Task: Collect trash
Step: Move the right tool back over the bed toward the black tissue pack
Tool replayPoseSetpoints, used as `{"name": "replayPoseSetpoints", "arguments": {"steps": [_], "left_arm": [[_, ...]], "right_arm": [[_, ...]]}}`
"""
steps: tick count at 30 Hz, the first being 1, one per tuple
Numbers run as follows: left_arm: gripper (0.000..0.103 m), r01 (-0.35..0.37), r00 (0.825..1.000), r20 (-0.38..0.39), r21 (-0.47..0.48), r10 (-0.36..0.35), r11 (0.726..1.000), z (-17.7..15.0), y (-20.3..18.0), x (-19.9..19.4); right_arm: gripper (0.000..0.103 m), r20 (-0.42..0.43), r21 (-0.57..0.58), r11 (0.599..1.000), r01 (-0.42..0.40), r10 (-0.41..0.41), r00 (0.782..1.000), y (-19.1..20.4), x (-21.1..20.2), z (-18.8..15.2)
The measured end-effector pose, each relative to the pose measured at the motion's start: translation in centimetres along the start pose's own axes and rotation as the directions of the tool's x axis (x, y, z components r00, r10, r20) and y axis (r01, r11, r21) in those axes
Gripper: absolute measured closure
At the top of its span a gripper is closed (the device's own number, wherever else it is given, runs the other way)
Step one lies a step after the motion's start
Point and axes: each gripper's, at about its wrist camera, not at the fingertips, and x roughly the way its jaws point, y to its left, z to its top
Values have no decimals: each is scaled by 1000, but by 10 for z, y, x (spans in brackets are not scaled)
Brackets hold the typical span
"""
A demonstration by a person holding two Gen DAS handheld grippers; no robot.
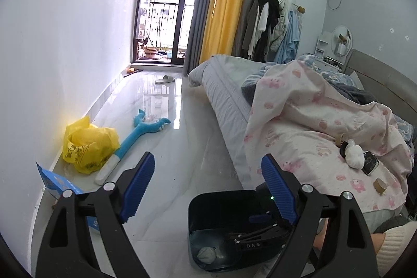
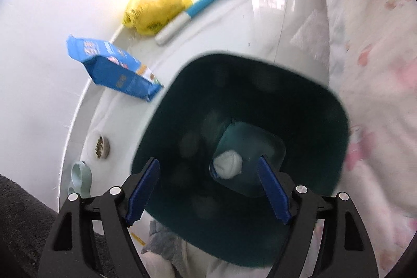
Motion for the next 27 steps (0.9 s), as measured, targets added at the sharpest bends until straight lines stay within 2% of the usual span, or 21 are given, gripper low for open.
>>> {"name": "replayPoseSetpoints", "arguments": {"steps": [4,11,18,27], "left_arm": [[14,17,1000,10,6,-18,1000,7,-16,-6],[11,40,999,9,31,-40,999,13,-41,-9],[9,66,998,2,57,-67,996,16,-68,-4],[8,117,993,-29,53,-116,992,17,-100,9]], "right_arm": [[22,84,-23,1000,8,-6,996,5,-36,1],[19,215,-85,996,34,-15,977,10,-97,-5],[18,304,-95,993,72,-40,952,-1,-145,-19],[18,394,-51,992,114,-85,915,-31,-195,-37]]}}
